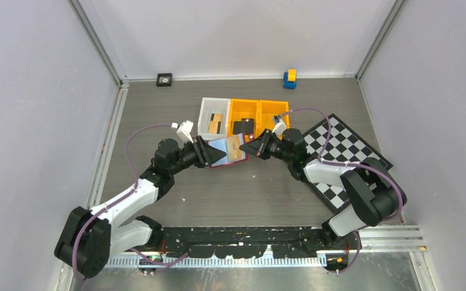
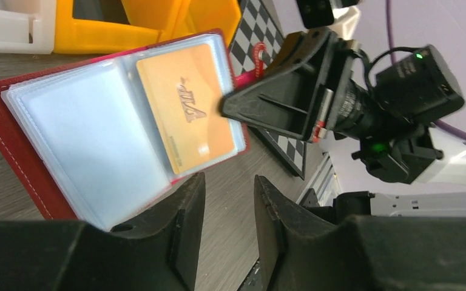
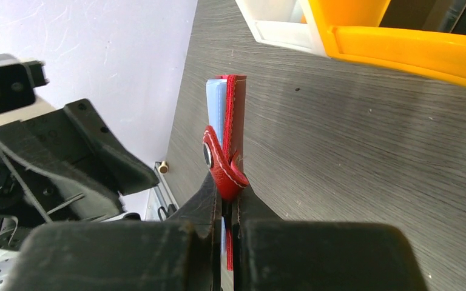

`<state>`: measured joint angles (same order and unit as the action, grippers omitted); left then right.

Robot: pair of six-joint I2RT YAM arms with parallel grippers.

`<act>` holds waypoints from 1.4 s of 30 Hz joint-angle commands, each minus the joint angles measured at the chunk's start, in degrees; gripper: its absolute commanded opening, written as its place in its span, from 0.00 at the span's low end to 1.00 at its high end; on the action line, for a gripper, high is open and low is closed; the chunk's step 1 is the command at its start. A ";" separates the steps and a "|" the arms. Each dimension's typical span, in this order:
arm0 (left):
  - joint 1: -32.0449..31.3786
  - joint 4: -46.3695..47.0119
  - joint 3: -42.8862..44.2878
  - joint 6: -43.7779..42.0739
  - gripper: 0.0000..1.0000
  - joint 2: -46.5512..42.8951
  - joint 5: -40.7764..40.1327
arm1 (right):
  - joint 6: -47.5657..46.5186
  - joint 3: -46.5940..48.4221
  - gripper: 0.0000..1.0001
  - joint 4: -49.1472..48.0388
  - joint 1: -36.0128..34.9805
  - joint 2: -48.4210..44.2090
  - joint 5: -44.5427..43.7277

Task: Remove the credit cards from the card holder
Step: Remove the credit card from the card holder.

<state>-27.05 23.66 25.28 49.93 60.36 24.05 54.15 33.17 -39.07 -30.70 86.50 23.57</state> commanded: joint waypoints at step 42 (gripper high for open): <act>7.30 13.73 1.88 11.03 0.30 14.51 13.37 | 12.45 0.85 0.01 -26.51 -0.32 7.11 9.38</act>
<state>-20.23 32.12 27.35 59.22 74.41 35.22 64.27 32.82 -58.04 -30.61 93.78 30.02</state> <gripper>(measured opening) 0.292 0.057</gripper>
